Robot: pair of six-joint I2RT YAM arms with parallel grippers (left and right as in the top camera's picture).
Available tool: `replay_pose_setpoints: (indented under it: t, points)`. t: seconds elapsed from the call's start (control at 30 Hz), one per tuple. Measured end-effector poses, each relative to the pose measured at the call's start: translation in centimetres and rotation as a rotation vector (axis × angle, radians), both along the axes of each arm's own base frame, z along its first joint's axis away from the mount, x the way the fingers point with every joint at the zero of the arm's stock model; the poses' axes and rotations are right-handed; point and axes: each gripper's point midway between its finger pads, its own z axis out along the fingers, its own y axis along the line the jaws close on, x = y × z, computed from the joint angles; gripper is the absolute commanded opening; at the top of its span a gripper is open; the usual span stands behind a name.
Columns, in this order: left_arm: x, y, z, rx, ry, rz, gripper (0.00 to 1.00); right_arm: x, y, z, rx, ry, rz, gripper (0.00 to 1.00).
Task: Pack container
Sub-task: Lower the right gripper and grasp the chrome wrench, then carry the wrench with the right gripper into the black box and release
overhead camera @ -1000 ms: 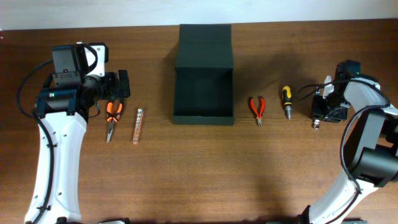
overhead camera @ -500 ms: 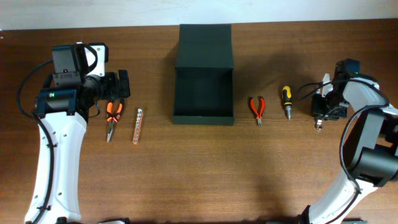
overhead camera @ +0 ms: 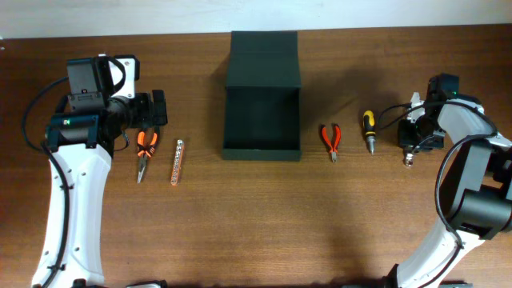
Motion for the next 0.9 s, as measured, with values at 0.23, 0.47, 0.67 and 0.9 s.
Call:
replay_pose_setpoints:
  t: [0.23,0.47,0.67,0.9]
  points:
    - [0.0,0.0,0.0,0.000,0.000,0.000,0.99,-0.3,0.0,0.0,-0.002,0.013,-0.024,0.04]
    - [0.0,0.0,0.0,0.000,0.000,0.000,0.99,-0.8,0.2,0.1,0.010,0.033,-0.033,0.04]
    - [0.0,0.0,0.0,0.000,0.000,0.000,0.99,0.7,1.1,3.3,0.071,0.016,-0.041,0.04]
    - [0.0,0.1,0.0,0.003,0.000,0.002,0.99,6.0,3.9,14.4,0.056,-0.177,0.048,0.04]
